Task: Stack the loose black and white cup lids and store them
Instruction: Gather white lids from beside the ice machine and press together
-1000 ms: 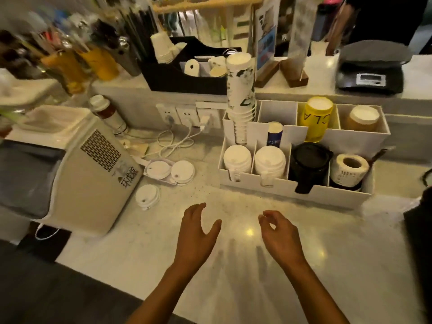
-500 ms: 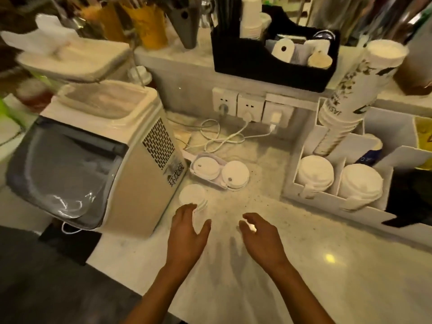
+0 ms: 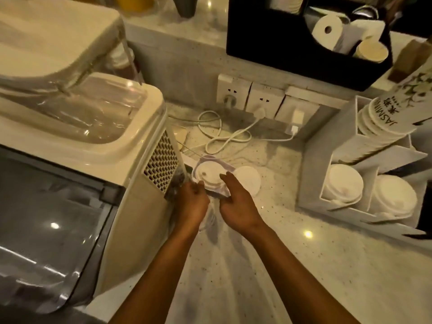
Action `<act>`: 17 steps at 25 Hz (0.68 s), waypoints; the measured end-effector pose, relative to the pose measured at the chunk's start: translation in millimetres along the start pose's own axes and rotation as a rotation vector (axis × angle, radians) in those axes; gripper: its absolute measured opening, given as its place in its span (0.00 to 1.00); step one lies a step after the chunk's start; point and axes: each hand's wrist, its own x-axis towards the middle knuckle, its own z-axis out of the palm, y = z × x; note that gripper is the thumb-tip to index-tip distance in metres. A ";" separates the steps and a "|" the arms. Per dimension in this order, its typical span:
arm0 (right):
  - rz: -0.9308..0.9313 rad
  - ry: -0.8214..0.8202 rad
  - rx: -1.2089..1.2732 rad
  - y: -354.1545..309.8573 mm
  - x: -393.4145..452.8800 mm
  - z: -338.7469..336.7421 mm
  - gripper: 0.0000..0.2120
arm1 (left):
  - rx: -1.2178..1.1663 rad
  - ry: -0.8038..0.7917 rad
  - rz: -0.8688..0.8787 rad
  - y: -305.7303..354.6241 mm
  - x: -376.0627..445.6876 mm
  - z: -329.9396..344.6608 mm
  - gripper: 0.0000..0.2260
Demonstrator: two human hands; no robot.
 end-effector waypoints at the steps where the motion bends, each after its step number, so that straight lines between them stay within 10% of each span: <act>1: 0.002 -0.009 -0.018 -0.7 6.6 1.4 0.29 | 0.014 -0.003 -0.051 2.1 5.1 2.2 0.16; 17: -0.077 0.117 0.062 -4.0 -17.7 -15.8 0.24 | -0.017 -0.032 0.292 -25.6 -22.6 -15.1 0.07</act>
